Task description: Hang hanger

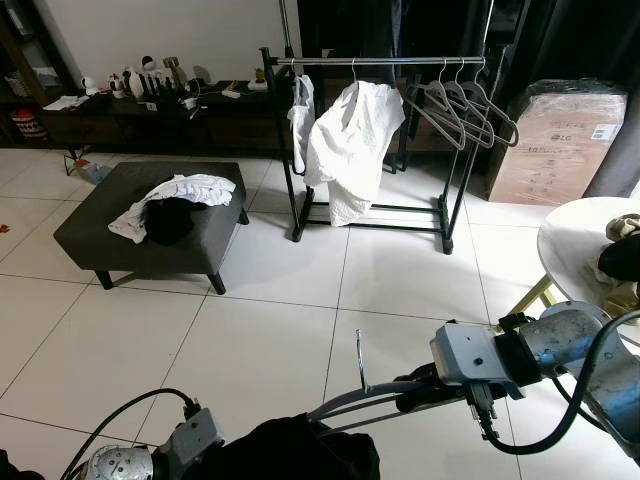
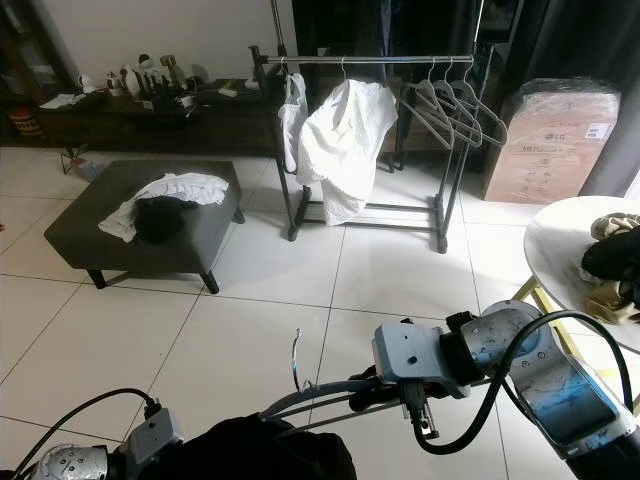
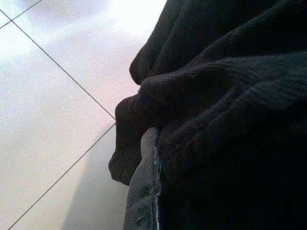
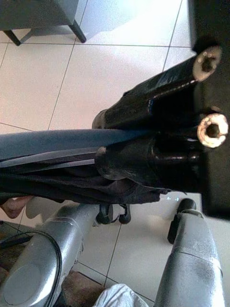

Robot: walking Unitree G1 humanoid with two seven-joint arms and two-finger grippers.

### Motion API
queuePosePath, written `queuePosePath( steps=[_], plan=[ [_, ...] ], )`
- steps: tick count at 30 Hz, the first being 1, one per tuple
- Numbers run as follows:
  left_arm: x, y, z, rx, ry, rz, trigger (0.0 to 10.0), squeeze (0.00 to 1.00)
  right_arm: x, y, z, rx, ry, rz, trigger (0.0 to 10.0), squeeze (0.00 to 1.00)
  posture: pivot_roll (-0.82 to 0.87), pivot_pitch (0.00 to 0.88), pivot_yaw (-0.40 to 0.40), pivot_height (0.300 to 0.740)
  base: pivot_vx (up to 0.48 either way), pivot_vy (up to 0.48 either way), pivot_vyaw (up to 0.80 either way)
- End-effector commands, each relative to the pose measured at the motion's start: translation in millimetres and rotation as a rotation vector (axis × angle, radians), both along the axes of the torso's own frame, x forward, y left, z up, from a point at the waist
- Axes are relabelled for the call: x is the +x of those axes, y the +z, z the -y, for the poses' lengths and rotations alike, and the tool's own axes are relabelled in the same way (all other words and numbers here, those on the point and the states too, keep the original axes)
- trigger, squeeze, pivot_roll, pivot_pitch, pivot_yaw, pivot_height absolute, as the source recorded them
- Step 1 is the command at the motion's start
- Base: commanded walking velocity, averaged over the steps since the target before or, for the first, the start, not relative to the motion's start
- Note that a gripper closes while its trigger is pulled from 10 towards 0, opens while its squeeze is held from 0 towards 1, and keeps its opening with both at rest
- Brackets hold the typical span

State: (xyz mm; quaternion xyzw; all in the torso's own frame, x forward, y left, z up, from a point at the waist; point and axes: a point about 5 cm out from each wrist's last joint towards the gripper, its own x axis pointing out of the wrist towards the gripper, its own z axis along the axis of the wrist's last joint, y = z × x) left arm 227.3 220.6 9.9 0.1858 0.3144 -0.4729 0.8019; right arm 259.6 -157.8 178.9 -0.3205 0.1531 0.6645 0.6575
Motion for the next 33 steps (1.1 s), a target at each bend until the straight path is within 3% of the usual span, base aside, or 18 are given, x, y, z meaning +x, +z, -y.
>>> queuePosePath(
  steps=[1, 6, 10, 14, 15, 19, 22, 24, 25, 27, 29, 30, 31, 32, 33],
  plan=[
    [-3.0, -2.7, -0.3, 0.006, 0.003, -0.013, 0.0, 0.00, -0.4, 16.7, -9.8, 0.097, 0.043, 0.051, 0.0, 0.00, -0.14, 0.113, 0.045, 0.740, 0.000, 0.000, 0.00],
    [2.5, 3.2, -2.6, 0.004, 0.031, 0.027, 0.0, 0.00, 2.7, 8.1, -5.8, 0.046, 0.016, 0.057, 0.0, 0.00, -0.14, 0.113, 0.044, 0.740, 0.000, 0.000, 0.00],
    [10.4, 17.5, -6.9, -0.025, 0.075, 0.090, 0.0, 0.00, 10.2, -13.0, 6.3, -0.043, -0.067, 0.049, 0.0, 0.00, -0.14, 0.114, 0.043, 0.740, 0.000, 0.000, 0.00],
    [15.3, 37.6, -14.9, -0.036, 0.085, 0.139, 0.0, 0.00, 15.7, -48.8, 28.1, -0.237, -0.157, 0.042, 0.0, 0.00, -0.13, 0.117, 0.044, 0.740, 0.000, 0.000, 0.00],
    [15.3, 37.6, -14.9, -0.036, 0.085, 0.139, 0.0, 0.00, 15.7, -48.8, 28.1, -0.237, -0.157, 0.042, 0.0, 0.00, -0.13, 0.117, 0.044, 0.740, 0.000, 0.000, 0.00],
    [23.3, 63.3, -15.3, -0.073, 0.065, 0.181, 0.0, 0.00, 12.9, -85.2, 42.8, -0.337, -0.246, -0.008, 0.0, 0.00, -0.12, 0.115, 0.046, 0.740, 0.000, 0.000, 0.00],
    [24.0, 65.3, -15.0, -0.077, 0.067, 0.186, 0.0, 0.00, 12.8, -87.6, 43.9, -0.342, -0.250, -0.010, 0.0, 0.00, -0.12, 0.115, 0.046, 0.740, 0.000, 0.000, 0.00],
    [38.7, 87.6, -17.4, -0.145, 0.140, 0.287, 0.0, 0.00, 6.5, -105.5, 50.8, -0.373, -0.289, -0.049, 0.0, 0.00, -0.12, 0.115, 0.048, 0.740, 0.000, 0.000, 0.00],
    [38.7, 87.6, -17.4, -0.145, 0.140, 0.287, 0.0, 0.00, 6.5, -105.5, 50.8, -0.373, -0.289, -0.049, 0.0, 0.00, -0.12, 0.115, 0.048, 0.740, 0.000, 0.000, 0.00],
    [52.8, 113.8, -18.0, -0.276, 0.235, 0.387, 0.0, 0.00, 0.4, -119.6, 54.4, -0.384, -0.321, -0.086, 0.0, 0.00, -0.12, 0.115, 0.048, 0.740, 0.000, 0.000, 0.00],
    [52.8, 113.8, -18.0, -0.276, 0.235, 0.387, 0.0, 0.00, 0.4, -119.6, 54.4, -0.384, -0.321, -0.086, 0.0, 0.00, -0.12, 0.115, 0.048, 0.740, 0.000, 0.000, 0.00],
    [57.5, 126.4, -16.6, -0.355, 0.274, 0.424, 0.0, 0.00, -0.2, -126.5, 55.3, -0.372, -0.357, -0.097, 0.0, 0.00, -0.12, 0.115, 0.048, 0.740, 0.000, 0.000, 0.00],
    [61.6, 138.6, -13.0, -0.432, 0.311, 0.465, 0.0, 0.00, 0.1, -135.4, 55.3, -0.341, -0.417, -0.107, 0.0, 0.00, -0.12, 0.113, 0.048, 0.740, 0.000, 0.000, 0.00],
    [64.3, 153.1, -4.0, -0.527, 0.352, 0.526, 0.0, 0.00, 4.0, -149.6, 51.6, -0.215, -0.587, -0.144, 0.0, 0.00, -0.11, 0.110, 0.048, 0.740, 0.000, 0.000, 0.00],
    [65.4, 156.3, 0.8, -0.553, 0.390, 0.558, 0.0, 0.00, 6.2, -156.0, 49.6, -0.133, -0.691, -0.169, 0.0, 0.00, -0.11, 0.107, 0.049, 0.740, 0.000, 0.000, 0.00]
  ],
)
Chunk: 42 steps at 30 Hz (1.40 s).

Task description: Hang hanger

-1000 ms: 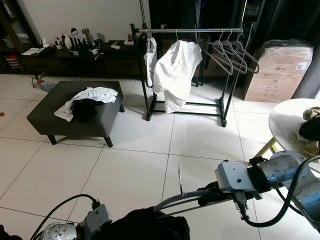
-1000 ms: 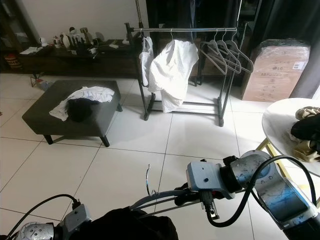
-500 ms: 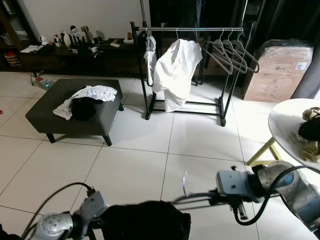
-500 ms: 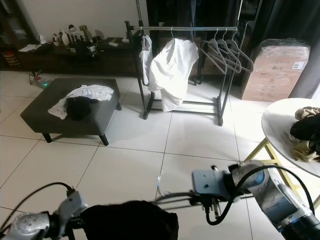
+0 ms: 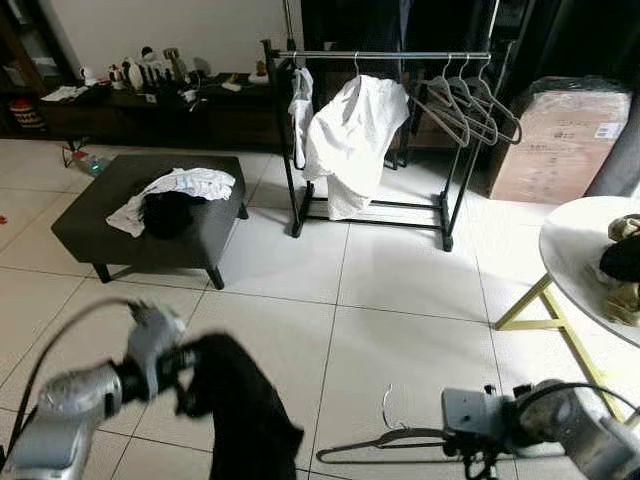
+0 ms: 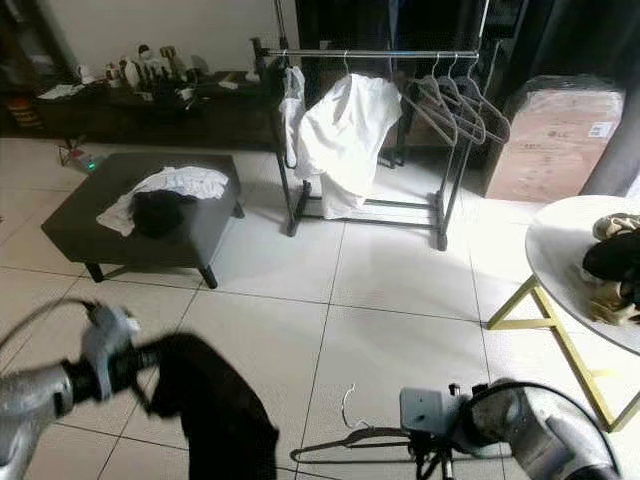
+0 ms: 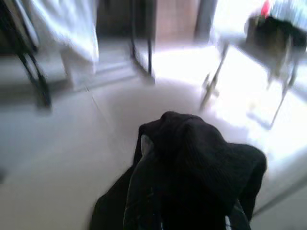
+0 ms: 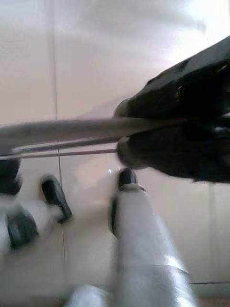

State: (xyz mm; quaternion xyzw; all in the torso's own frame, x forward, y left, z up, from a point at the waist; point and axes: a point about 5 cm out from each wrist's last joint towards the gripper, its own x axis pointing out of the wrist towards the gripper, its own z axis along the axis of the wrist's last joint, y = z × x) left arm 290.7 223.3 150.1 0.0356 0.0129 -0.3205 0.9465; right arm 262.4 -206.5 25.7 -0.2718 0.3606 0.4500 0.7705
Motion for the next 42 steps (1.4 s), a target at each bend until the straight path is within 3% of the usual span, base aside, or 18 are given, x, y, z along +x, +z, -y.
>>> queuePosePath(
  steps=[1, 2, 4, 5, 6, 8, 11, 13, 14, 19, 21, 22, 25, 27, 28, 29, 33, 42],
  plan=[
    [2.4, 17.3, 6.3, -0.065, 0.043, 0.076, 0.0, 0.00, 4.3, -6.8, -0.3, 0.106, -0.174, 0.033, 0.0, 0.00, -0.11, 0.106, 0.050, 0.740, 0.000, 0.000, 0.00],
    [1.0, 17.7, 13.4, -0.074, 0.067, 0.091, 0.0, 0.00, 7.0, -12.5, -0.7, 0.173, -0.309, 0.049, 0.0, 0.00, -0.11, 0.103, 0.051, 0.740, 0.000, 0.000, 0.00],
    [-1.1, 16.8, 21.3, -0.066, 0.093, 0.104, 0.0, 0.00, 9.1, -17.8, -1.3, 0.252, -0.457, 0.061, 0.0, 0.00, -0.11, 0.100, 0.052, 0.740, 0.000, 0.000, 0.00],
    [-2.2, 14.5, 27.2, -0.079, 0.128, 0.102, 6.2, 0.00, 9.4, -22.4, -0.5, 0.305, -0.569, 0.071, 0.0, 0.00, -0.10, 0.098, 0.052, 0.740, 0.000, 0.000, 0.00],
    [-5.1, 8.8, 37.5, -0.093, 0.167, 0.092, 10.0, 0.00, 7.1, -30.2, 4.0, 0.387, -0.774, 0.070, 0.0, 0.00, -0.10, 0.095, 0.052, 0.740, 0.000, 0.000, 0.00],
    [-12.7, 3.0, 51.2, -0.117, 0.197, 0.077, 10.0, 0.00, -2.6, -44.9, 8.8, 0.473, -1.054, 0.045, 0.0, 0.00, -0.11, 0.090, 0.056, 0.740, 0.000, 0.000, 0.00],
    [-19.8, 1.9, 57.2, -0.157, 0.260, 0.060, 10.0, 0.00, -17.7, -60.4, 15.3, 0.489, -1.275, 0.015, 0.0, 0.00, -0.11, 0.085, 0.056, 0.740, 0.000, 0.000, 0.00],
    [-24.4, 0.5, 60.3, -0.132, 0.288, 0.063, 10.0, 0.00, -28.5, -69.3, 19.5, 0.489, -1.413, -0.001, 0.0, 0.00, -0.10, 0.080, 0.055, 0.740, 0.000, 0.000, 0.00],
    [-29.4, -1.4, 62.5, -0.100, 0.302, 0.071, 10.0, 0.00, -42.7, -79.5, 23.2, 0.464, -1.534, -0.026, 0.0, 0.00, -0.10, 0.071, 0.053, 0.740, 0.000, 0.000, 0.00],
    [-38.6, -5.8, 59.7, -0.034, 0.348, 0.089, 10.0, 0.00, -68.4, -95.2, 25.4, 0.363, -1.651, -0.049, 0.0, 0.00, -0.09, 0.042, 0.052, 0.740, 0.000, 0.000, 0.00],
    [-39.5, -6.0, 56.7, -0.034, 0.368, 0.086, 10.0, 0.00, -70.6, -95.9, 27.6, 0.379, -1.698, -0.045, 0.0, 0.00, -0.09, 0.039, 0.052, 0.740, 0.000, 0.000, 0.00],
    [-33.8, -7.4, 52.2, -0.021, 0.399, 0.078, 10.0, 0.00, -64.8, -92.0, 30.1, 0.462, -1.742, -0.039, 0.0, 0.00, -0.10, 0.033, 0.052, 0.740, 0.000, 0.000, 0.00],
    [-26.2, -5.9, 53.4, -0.009, 0.403, 0.081, 10.0, 0.00, -56.5, -88.8, 24.8, 0.531, -1.704, -0.068, 0.0, 0.00, -0.11, 0.044, 0.049, 0.740, 0.000, 0.000, 0.00],
    [-18.8, -2.1, 54.2, 0.015, 0.422, 0.093, 10.0, 0.00, -52.6, -91.3, 5.1, 0.449, -1.487, -0.154, 0.0, 0.00, -0.13, 0.068, 0.044, 0.740, 0.000, 0.000, 0.00],
    [-17.1, -1.3, 54.6, 0.017, 0.427, 0.095, 10.0, 0.00, -56.6, -95.4, -5.0, 0.351, -1.334, -0.192, 0.0, 0.00, -0.13, 0.068, 0.044, 0.740, 0.000, 0.000, 0.00],
    [-17.4, -1.5, 55.3, 0.014, 0.427, 0.092, 10.0, 0.00, -60.1, -97.7, -7.2, 0.308, -1.281, -0.204, 0.0, 0.00, -0.12, 0.070, 0.040, 0.740, 0.000, 0.000, 0.00],
    [-21.4, -3.3, 58.9, 0.025, 0.423, 0.083, 10.0, 0.00, -69.1, -101.3, 3.7, 0.296, -1.387, -0.220, 0.0, 0.00, -0.11, 0.068, 0.033, 0.740, 0.000, 0.000, 0.00],
    [-23.5, -4.7, 63.8, 0.061, 0.403, 0.094, 10.0, 0.00, -79.8, -106.3, 6.8, 0.241, -1.391, -0.236, 0.0, 0.00, -0.11, 0.076, 0.035, 0.740, 0.000, 0.000, 0.00]
  ],
)
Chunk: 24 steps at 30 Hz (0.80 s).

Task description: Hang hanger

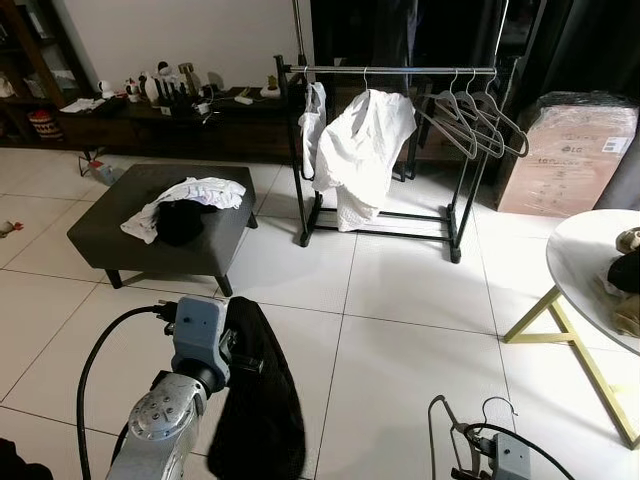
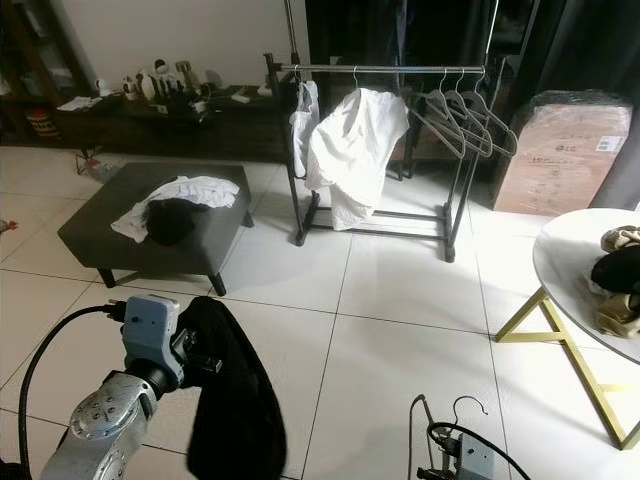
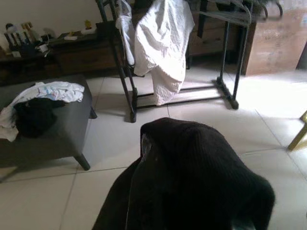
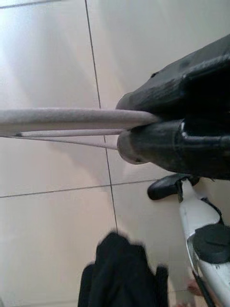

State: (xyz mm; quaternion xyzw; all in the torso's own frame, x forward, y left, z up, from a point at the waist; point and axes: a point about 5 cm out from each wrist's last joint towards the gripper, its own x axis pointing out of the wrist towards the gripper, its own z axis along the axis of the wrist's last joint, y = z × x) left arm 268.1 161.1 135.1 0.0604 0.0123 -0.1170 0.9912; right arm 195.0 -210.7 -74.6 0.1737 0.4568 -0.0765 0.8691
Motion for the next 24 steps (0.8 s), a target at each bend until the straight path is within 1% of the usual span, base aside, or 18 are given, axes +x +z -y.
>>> queuePosePath(
  steps=[1, 2, 5, 8, 11, 15, 20, 24],
  plan=[
    [-1.5, 9.9, 3.1, 0.035, -0.024, 0.055, 10.0, 0.00, -13.8, -6.9, 2.9, -0.037, 0.004, -0.063, 7.6, 0.00, -0.11, 0.076, 0.035, 0.740, 0.000, 0.000, 0.00],
    [-2.2, 9.7, 4.6, 0.047, -0.036, 0.055, 10.0, 0.00, -14.9, -7.6, 2.7, -0.042, -0.008, -0.071, 10.0, 0.00, -0.10, 0.079, 0.037, 0.740, 0.000, 0.000, 0.00],
    [-5.3, 9.1, 8.9, 0.091, -0.067, 0.057, 10.0, 0.00, -17.4, -9.3, 1.2, -0.049, -0.053, -0.074, 10.0, 0.00, -0.10, 0.082, 0.045, 0.740, 0.000, 0.000, 0.00],
    [-6.6, 6.9, 10.5, 0.111, -0.068, 0.053, 10.0, 0.00, -22.0, -11.9, -0.6, -0.055, -0.073, -0.087, 10.0, 0.00, -0.10, 0.075, 0.048, 0.740, 0.000, 0.000, 0.00],
    [-6.2, 7.4, 11.5, 0.111, -0.068, 0.057, 10.0, 0.00, -23.8, -12.9, -1.4, -0.053, -0.067, -0.089, 10.0, 0.00, -0.10, 0.074, 0.048, 0.740, 0.000, 0.000, 0.00],
    [-4.3, 7.5, 11.9, 0.124, -0.064, 0.063, 10.0, 0.00, -28.6, -14.1, 3.8, -0.071, -0.097, -0.102, 10.0, 0.00, -0.11, 0.070, 0.049, 0.740, 0.000, -0.299, 0.00],
    [-3.6, 7.1, 13.0, 0.127, -0.065, 0.063, 10.0, 0.00, -28.9, -13.4, 7.8, -0.078, -0.118, -0.098, 10.0, 0.00, -0.11, 0.066, 0.046, 0.740, 0.000, -0.383, 0.00],
    [-3.3, 6.8, 13.7, 0.126, -0.064, 0.063, 10.0, 0.00, -29.0, -13.4, 7.9, -0.078, -0.114, -0.096, 10.0, 0.00, -0.10, 0.064, 0.044, 0.740, 0.000, -0.412, -0.11]
  ],
)
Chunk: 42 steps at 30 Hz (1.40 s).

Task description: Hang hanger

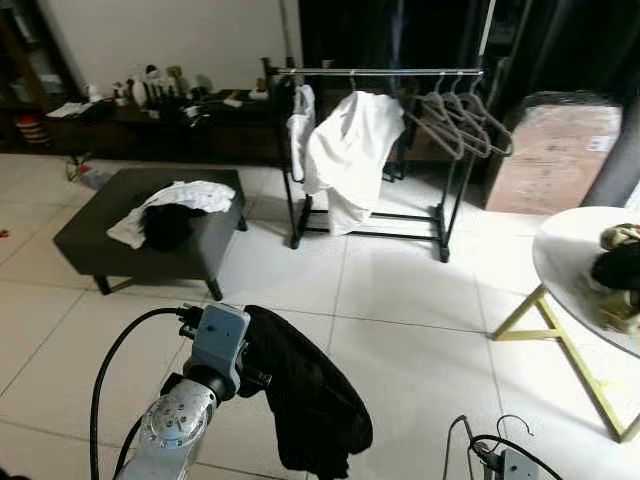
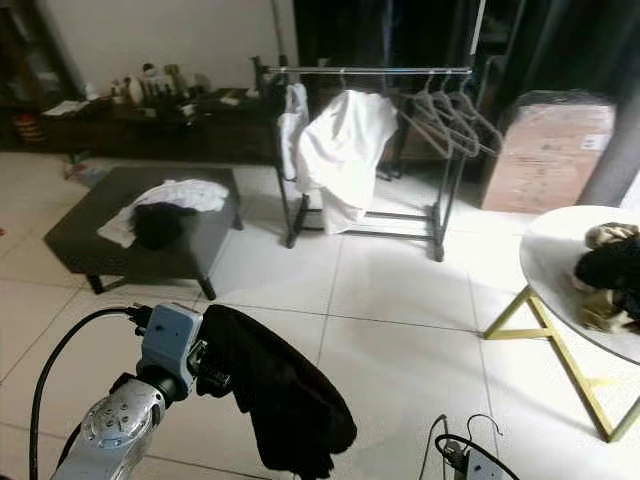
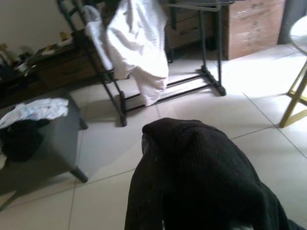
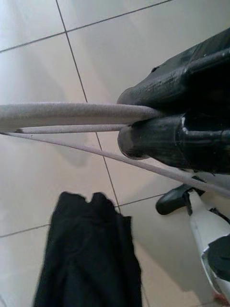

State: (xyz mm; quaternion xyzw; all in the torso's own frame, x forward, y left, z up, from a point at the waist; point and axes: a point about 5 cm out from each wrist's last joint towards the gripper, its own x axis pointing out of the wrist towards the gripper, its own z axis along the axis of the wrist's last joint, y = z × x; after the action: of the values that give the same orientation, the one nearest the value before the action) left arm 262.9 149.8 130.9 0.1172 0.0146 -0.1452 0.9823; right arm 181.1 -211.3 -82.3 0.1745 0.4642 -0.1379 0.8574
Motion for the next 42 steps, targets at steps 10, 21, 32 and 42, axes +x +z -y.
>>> queuePosePath(
  steps=[10, 21, 32, 42],
  plan=[
    [1.0, 9.4, 2.8, 0.007, -0.013, 0.055, 10.0, 0.00, -20.9, -8.0, 8.2, -0.034, -0.003, -0.067, 10.0, 0.00, -0.11, 0.066, 0.043, 0.740, 0.000, -0.429, -0.20],
    [0.0, 2.8, 3.5, 0.014, -0.028, 0.015, 10.0, 0.00, -26.4, -10.1, 8.9, -0.034, 0.005, -0.087, 10.0, 0.00, -0.10, 0.069, 0.041, 0.740, 0.044, -0.263, -0.35],
    [0.7, 5.9, -0.7, -0.064, 0.009, 0.003, 10.0, 0.00, -28.5, -11.6, 5.9, -0.029, 0.018, -0.097, 10.0, 0.00, -0.10, 0.066, 0.048, 0.740, 0.000, 0.044, -0.80],
    [-0.6, 7.2, 6.1, -0.019, -0.055, 0.024, 10.0, 0.00, -29.9, -12.7, 3.1, -0.029, 0.023, -0.104, 10.0, 0.00, -0.10, 0.062, 0.055, 0.740, 0.000, 0.182, -0.80]
  ],
)
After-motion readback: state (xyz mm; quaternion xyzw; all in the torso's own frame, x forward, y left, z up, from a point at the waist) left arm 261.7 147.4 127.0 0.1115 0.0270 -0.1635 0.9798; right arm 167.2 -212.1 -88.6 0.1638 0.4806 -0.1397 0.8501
